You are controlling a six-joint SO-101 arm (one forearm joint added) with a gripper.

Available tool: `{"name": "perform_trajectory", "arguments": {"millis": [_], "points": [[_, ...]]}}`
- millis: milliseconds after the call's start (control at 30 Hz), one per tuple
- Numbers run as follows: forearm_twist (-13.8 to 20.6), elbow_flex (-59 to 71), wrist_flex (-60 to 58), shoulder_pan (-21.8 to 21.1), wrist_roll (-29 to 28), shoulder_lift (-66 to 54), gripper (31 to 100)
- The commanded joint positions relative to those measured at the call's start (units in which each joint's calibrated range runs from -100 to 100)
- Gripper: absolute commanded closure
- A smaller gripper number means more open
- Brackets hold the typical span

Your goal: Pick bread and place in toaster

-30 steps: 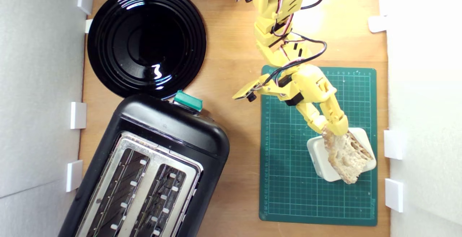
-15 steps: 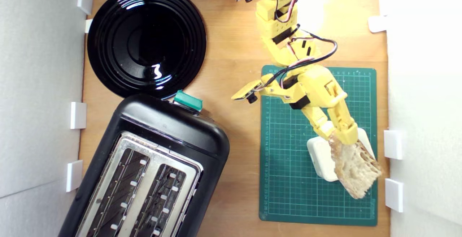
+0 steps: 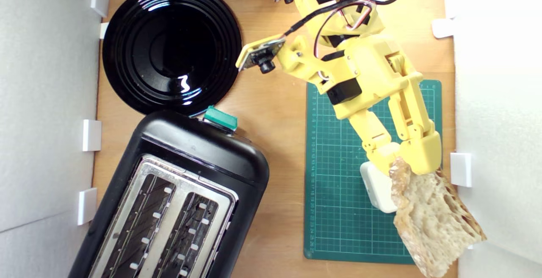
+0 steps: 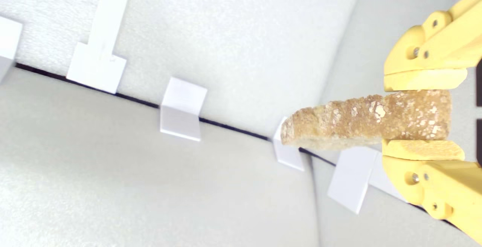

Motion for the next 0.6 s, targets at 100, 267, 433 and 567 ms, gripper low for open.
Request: {"name": "perform_trajectory", "arguments": {"millis": [100,267,433,567], "points": [[0.3,-20.0,20.1,0.7,1.1,-5.9,73.6],[-0.2,-28.5,29.8,0.7,5.2,-5.9,73.6],[-0.2,-35.3,37.4,0.7,9.2,-6.3,73.6],[-0.2,-41.4,44.7,0.7,12.5,-5.9,73.6]]}}
